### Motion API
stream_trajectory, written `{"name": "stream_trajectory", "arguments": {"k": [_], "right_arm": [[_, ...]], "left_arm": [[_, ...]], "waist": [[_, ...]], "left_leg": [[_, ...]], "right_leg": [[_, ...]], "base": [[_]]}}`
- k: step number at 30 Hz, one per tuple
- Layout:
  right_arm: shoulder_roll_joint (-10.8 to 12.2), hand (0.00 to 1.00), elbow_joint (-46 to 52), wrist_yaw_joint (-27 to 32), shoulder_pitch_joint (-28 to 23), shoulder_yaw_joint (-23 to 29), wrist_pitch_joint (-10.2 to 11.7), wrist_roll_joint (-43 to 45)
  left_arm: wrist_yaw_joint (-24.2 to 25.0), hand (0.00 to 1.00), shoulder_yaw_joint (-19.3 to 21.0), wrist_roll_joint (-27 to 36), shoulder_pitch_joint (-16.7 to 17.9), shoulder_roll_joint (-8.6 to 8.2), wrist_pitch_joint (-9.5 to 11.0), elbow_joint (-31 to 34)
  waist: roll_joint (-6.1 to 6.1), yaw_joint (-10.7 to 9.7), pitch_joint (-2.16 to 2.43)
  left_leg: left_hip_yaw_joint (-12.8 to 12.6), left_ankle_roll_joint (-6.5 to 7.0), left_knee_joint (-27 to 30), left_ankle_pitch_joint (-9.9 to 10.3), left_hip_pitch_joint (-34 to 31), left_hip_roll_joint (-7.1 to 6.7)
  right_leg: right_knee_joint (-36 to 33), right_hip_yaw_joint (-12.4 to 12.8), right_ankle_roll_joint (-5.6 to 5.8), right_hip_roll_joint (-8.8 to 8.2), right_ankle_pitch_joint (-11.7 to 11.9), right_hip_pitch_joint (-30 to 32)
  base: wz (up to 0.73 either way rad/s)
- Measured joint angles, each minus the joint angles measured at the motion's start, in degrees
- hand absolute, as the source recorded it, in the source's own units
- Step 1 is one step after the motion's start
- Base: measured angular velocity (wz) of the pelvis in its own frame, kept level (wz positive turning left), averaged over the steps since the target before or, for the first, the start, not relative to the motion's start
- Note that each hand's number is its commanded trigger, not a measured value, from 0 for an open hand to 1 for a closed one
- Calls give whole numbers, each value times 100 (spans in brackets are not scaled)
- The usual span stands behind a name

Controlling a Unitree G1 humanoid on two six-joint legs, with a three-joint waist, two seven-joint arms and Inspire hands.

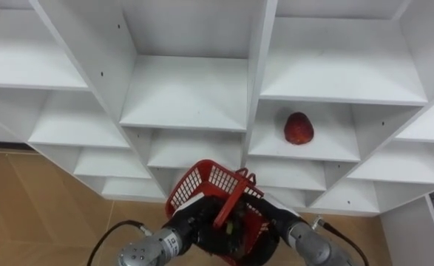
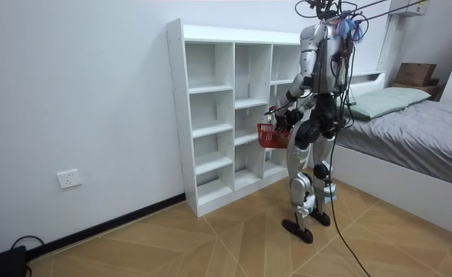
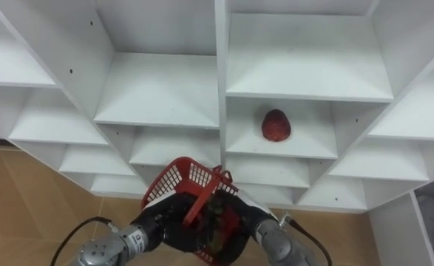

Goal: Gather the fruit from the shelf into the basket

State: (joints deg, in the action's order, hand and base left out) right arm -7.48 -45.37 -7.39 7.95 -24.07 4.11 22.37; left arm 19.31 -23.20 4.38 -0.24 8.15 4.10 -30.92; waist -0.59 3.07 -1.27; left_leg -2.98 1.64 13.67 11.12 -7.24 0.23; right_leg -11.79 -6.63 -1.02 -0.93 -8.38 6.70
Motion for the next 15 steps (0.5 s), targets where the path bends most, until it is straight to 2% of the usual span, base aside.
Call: {"name": "stream_trajectory", "arguments": {"k": [3, 11, 15], "right_arm": [[-49, 0, 156, -42, -78, -71, -2, -10], [-112, 0, 459, -240, -288, -100, 2, -15], [-240, 0, 1331, -363, -658, -94, -15, -214]], "left_arm": [[-68, 100, 1, -76, 20, 6, 0, -2], [-196, 100, 38, -188, 110, 79, 0, -2], [-298, 100, 49, -162, 237, 147, 0, -2]], "waist": [[12, 13, 4], [103, 14, 60], [116, 9, 62]], "left_leg": [[1, 0, -7, 0, 65, 2], [-13, 0, -10, 0, 169, 2], [-23, 1, -42, 1, 369, 0]], "right_leg": [[18, -20, 1, 1, -1, -67], [17, -81, 4, 2, -3, -174], [23, -41, 13, 6, -9, -343]], "base": [[0], [0], [-4]]}}
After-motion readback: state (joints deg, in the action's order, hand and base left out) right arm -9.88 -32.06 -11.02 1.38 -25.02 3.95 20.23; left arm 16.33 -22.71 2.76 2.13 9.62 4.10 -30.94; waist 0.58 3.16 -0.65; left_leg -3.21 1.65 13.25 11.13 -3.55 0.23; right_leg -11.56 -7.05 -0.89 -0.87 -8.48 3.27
